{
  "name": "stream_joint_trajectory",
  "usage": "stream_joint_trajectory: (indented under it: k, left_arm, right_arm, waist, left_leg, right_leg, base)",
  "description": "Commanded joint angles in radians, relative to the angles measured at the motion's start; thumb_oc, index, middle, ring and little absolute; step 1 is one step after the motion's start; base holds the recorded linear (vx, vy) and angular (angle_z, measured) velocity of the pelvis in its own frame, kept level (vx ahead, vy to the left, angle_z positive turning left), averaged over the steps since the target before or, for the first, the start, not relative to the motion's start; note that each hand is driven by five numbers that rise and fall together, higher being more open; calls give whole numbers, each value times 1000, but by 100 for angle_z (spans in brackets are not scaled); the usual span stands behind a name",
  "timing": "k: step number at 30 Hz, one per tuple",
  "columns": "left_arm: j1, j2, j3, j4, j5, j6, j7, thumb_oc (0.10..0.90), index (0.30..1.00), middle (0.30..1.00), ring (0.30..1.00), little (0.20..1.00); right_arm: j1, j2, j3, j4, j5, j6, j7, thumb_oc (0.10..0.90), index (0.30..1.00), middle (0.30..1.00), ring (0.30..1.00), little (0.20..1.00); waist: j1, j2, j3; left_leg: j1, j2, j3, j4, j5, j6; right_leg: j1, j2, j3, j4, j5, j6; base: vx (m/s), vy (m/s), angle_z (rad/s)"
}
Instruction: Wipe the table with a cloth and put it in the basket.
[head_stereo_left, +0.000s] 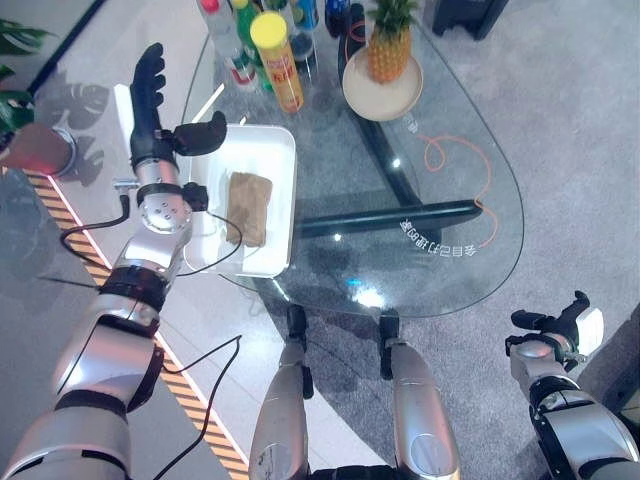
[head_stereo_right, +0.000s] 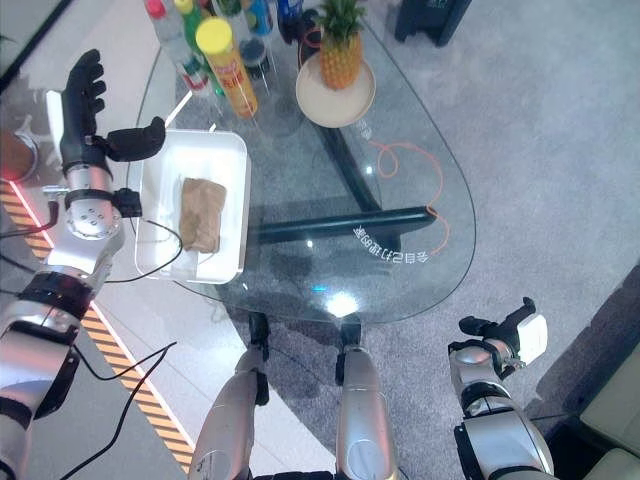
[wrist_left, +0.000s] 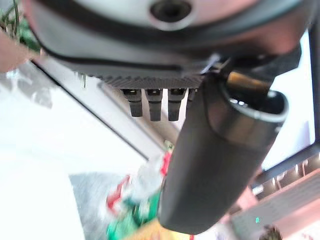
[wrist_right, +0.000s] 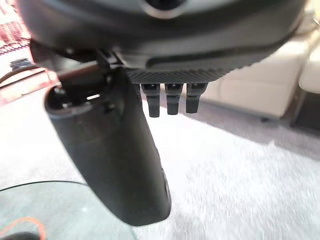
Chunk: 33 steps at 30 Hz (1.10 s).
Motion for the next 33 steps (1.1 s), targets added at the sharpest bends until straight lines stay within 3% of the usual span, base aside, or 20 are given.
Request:
stream_joint_trajectory:
  k: [1, 4, 10, 11, 15, 17, 22, 23, 25, 33]
  left_arm:
    - [5, 113, 123, -41, 23, -86, 12, 800, 900, 900, 900, 900]
    - [113, 130, 193, -55, 7, -66, -18, 800, 900, 900, 900, 900]
    - [282, 113, 291, -26, -20, 0, -77, 800, 900, 900, 900, 900]
    - [357, 95, 330, -6, -37, 41, -122, 800, 900, 900, 900, 900]
    - [503, 36, 389, 50, -61, 95, -211, 800, 900, 900, 900, 900]
    - [595, -23, 414, 146, -131, 186, -334, 800, 900, 900, 900, 900]
    - [673, -91, 436, 301, -127, 171, -414, 800, 900, 900, 900, 900]
    - [692, -125, 439, 372, -110, 218, -458, 800, 900, 900, 900, 900]
    - [703, -146, 431, 426, -71, 245, -487, 800, 900, 900, 900, 900]
    - [752, -262, 357, 559, 83, 310, -547, 800, 900, 900, 900, 900]
  right_arm:
    - [106, -31, -20, 23, 52, -25, 95, 800, 900, 900, 900, 900]
    - [191, -32, -63, 40, 24, -33, 126, 800, 900, 900, 900, 900]
    - [272, -16, -101, 49, -42, -15, 124, 800, 900, 900, 900, 900]
    - [298, -9, -109, 52, -71, 11, 136, 800, 900, 900, 900, 900]
    - [346, 15, -111, 59, -138, 40, 159, 800, 900, 900, 900, 900]
    - [373, 44, -93, 55, -159, 40, 196, 800, 900, 900, 900, 900]
    - [384, 72, -84, 70, -179, 41, 247, 800, 900, 900, 900, 900]
    - [385, 88, -70, 81, -192, 49, 282, 800, 900, 900, 900, 900]
    - [386, 98, -57, 87, -214, 58, 312, 800, 900, 900, 900, 900]
    - [375, 142, 20, 117, -309, 115, 448, 800, 900, 900, 900, 900]
  waist:
    - [30, -50, -117]
    - [39, -52, -184]
    - [47, -52, -262]
    - [54, -52, -292]
    - [69, -51, -350]
    - [77, -50, -384]
    - [79, -48, -411]
    - [79, -46, -424]
    - [78, -46, -431]
    - [76, -46, -458]
  left_leg:
    - [84, -85, 46, -1, -144, 30]
    - [158, -86, 44, -55, -137, 27]
    - [228, -83, 48, -93, -138, 28]
    - [246, -82, 45, -98, -143, 29]
    - [279, -79, 43, -107, -153, 30]
    - [299, -76, 42, -107, -164, 32]
    - [319, -73, 47, -107, -174, 34]
    - [329, -71, 48, -107, -179, 36]
    - [336, -70, 48, -107, -183, 38]
    - [360, -69, 50, -107, -195, 44]
  right_leg:
    - [107, 30, 40, -250, 128, 8]
    - [196, 29, 35, -310, 136, 12]
    - [276, 30, 28, -355, 140, 19]
    - [300, 28, 23, -372, 142, 21]
    - [349, 22, 6, -410, 150, 28]
    - [380, 17, -3, -435, 154, 33]
    - [400, 14, -6, -442, 149, 34]
    - [410, 13, -5, -443, 144, 32]
    - [417, 14, -4, -441, 140, 31]
    - [439, 13, 3, -445, 132, 29]
  base:
    - [122, -35, 11]
    - [128, -26, 8]
    - [101, 18, 9]
    - [164, 26, 8]
    - [132, 18, 7]
    - [102, 27, 9]
    - [50, 27, -2]
    - [66, 32, 1]
    - [60, 26, 2]
    - [42, 17, -1]
